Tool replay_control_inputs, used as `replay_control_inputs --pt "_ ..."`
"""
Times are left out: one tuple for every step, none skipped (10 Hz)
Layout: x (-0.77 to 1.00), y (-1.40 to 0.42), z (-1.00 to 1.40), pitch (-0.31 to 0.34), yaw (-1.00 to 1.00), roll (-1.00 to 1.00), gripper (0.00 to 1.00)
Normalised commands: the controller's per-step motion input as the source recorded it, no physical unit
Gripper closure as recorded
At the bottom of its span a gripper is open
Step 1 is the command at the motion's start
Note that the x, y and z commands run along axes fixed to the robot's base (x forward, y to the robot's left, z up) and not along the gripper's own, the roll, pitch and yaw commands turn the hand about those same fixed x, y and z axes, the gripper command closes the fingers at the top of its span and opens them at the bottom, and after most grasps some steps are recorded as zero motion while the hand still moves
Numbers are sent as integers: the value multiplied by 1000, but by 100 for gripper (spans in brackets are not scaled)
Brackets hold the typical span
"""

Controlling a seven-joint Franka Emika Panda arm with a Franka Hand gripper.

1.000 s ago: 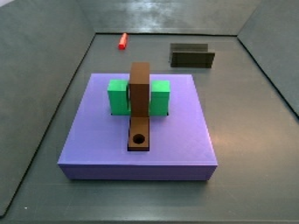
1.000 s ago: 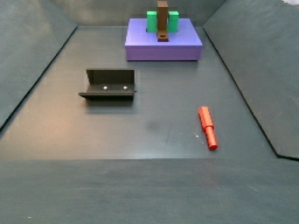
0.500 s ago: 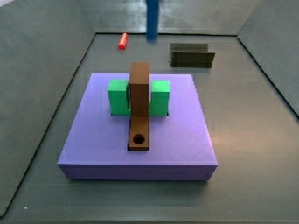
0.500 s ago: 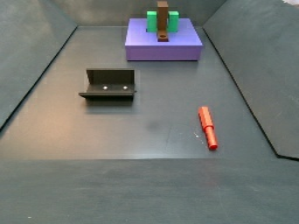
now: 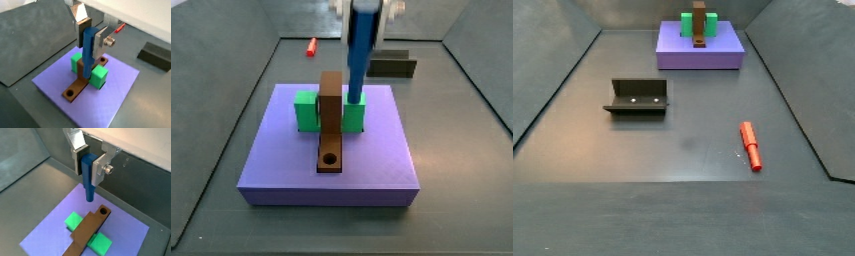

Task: Pick up the blue object. Move up. Move to above the board. Insert the blue object.
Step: Insert the blue object.

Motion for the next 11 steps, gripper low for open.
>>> replay_control_inputs --pt "0 -163 -251 51 0 49 100" --pt "-57 -51 -331 4 0 33 100" --pt "-77 -23 -337 0 0 4 100" --pt "-100 -63 -443 0 0 0 100" --pt "-166 -143 -500 0 0 -84 100" --pt "-234 -94 -386 0 -51 -200 100" --pt "-237 -100 -303 -6 -26 -173 100" --pt "-126 -77 -237 -39 0 -76 100" --pt "-26 -43 -211 -37 0 0 100" --pt "0 -74 -149 -34 0 73 100" --pt "0 -111 -137 -31 0 104 100"
